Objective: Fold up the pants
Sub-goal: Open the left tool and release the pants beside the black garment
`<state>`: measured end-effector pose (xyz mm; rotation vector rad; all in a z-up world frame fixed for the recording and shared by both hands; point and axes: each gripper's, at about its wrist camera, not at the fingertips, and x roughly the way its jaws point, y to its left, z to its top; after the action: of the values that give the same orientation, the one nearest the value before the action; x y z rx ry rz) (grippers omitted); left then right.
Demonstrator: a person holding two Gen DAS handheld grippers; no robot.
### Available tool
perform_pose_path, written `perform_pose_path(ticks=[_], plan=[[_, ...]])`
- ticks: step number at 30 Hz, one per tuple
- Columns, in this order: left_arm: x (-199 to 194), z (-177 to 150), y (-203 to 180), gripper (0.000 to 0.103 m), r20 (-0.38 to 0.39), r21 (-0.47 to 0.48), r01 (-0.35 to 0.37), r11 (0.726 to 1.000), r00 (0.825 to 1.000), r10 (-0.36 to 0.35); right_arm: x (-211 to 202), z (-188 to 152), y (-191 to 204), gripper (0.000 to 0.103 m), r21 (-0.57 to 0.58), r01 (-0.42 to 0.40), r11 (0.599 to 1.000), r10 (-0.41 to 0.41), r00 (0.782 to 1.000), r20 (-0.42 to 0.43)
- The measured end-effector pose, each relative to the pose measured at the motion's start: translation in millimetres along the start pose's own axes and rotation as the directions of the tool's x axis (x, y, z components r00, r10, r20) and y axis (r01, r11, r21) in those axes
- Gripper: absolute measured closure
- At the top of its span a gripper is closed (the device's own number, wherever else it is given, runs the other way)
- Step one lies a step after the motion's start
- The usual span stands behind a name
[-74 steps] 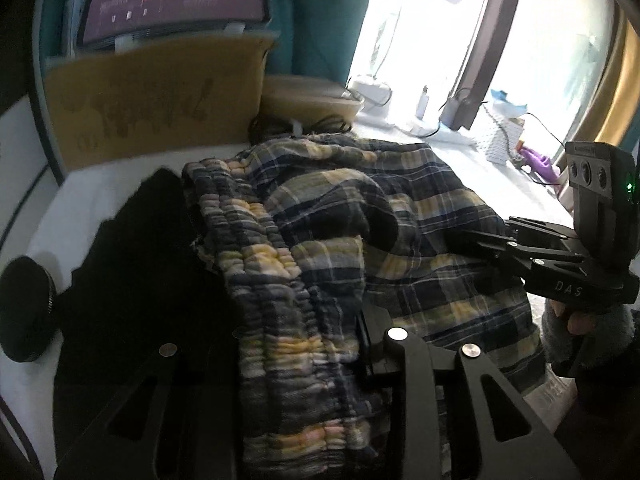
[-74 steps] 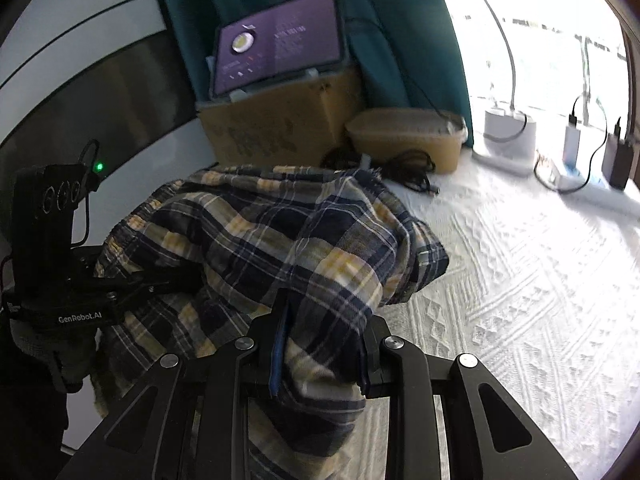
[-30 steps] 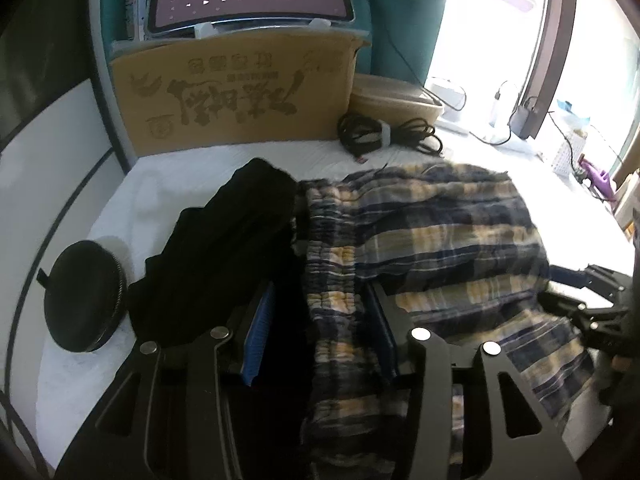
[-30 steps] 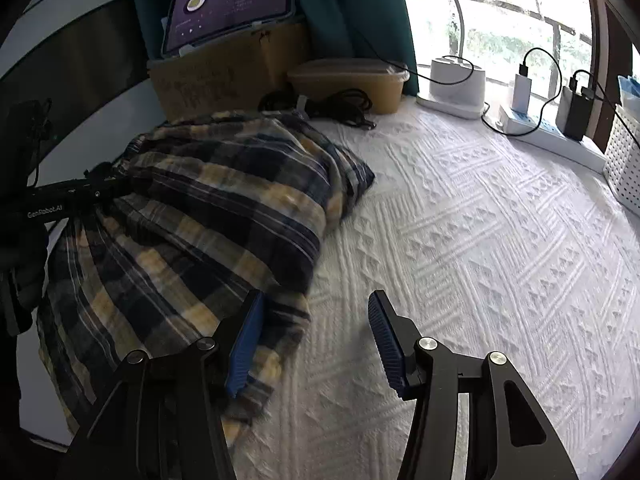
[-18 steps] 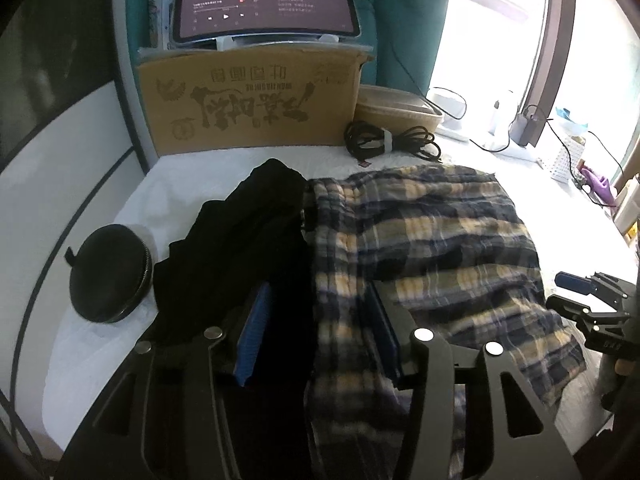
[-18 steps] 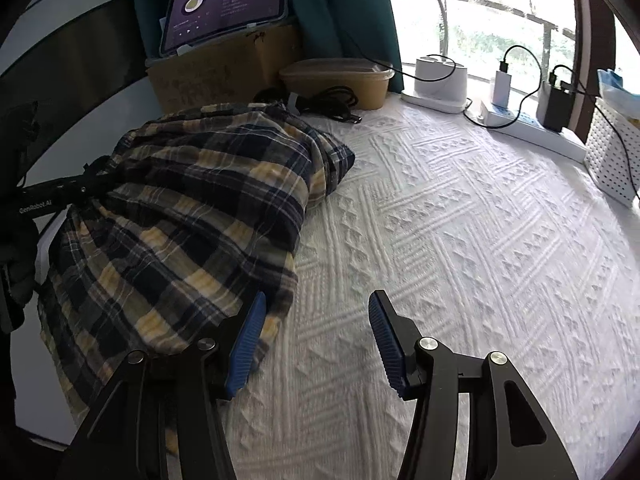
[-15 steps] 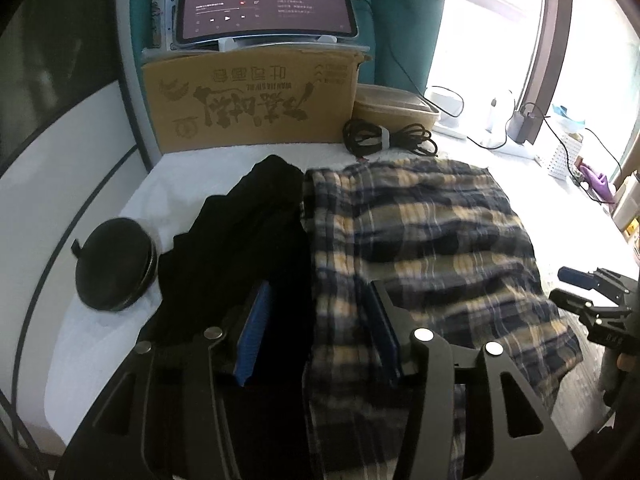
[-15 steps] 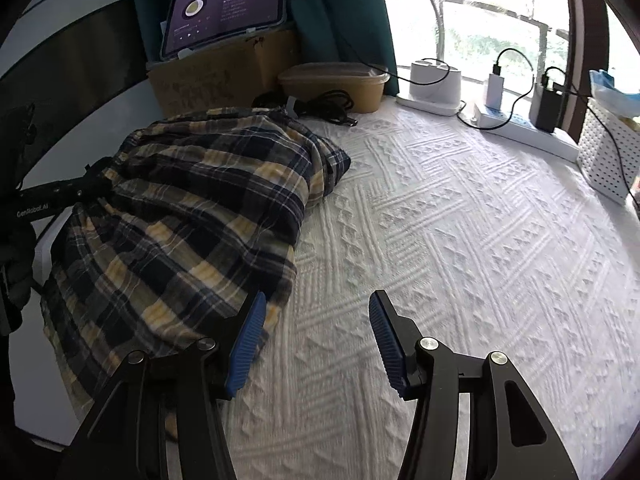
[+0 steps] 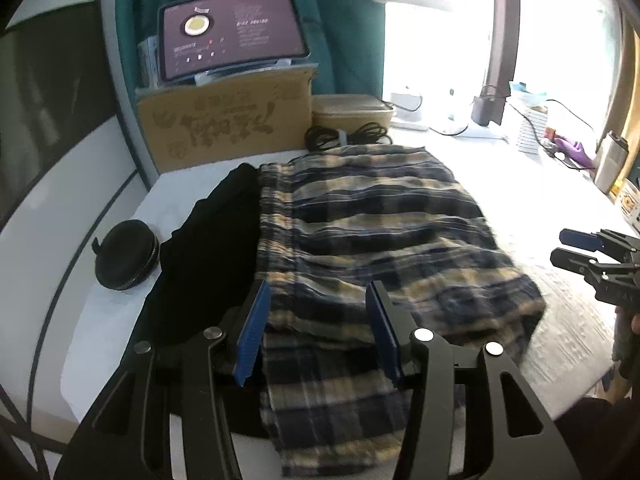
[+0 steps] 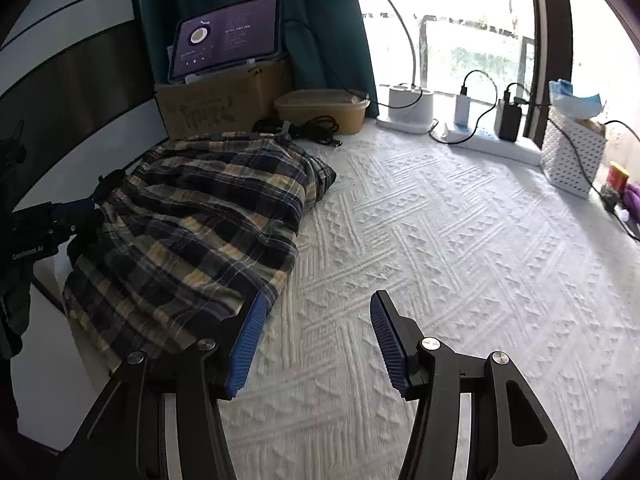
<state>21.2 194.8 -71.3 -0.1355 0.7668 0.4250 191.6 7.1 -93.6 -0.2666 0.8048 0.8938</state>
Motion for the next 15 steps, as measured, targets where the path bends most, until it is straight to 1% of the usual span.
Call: perform_pose_path(ticks=[4,7,11,15], plan=[[-20.3,-5.8,-15.0,0.052,0.038,0.01,0.024,1.0,0.999,-0.024,-20.5,-6.1,0.9,0.047,-0.001,0.019,1.0,-0.019,1.0,0.02],[-32.9,-9.1,-28.1,0.048,0.069,0.035,0.044,0.998,0.997,-0.046,-36.9,-9.1,2.1,0.046,-0.007,0.042,0.999,-0.041,0.998,0.039],[-49.2,-9.7,-44.6,0.044,0.118,0.054,0.089,0.995,0.989,-0.095,-62.1,-13.4,7.7,0.046,-0.035,0.119,0.992,-0.115,0.99,0.083],[-63.1,-7.8,-58.0,0.042,0.159,0.078,0.12,0.99,0.978,-0.132,-88.0,-18.3,15.6,0.046,-0.059,0.167,0.984,-0.159,0.98,0.123]])
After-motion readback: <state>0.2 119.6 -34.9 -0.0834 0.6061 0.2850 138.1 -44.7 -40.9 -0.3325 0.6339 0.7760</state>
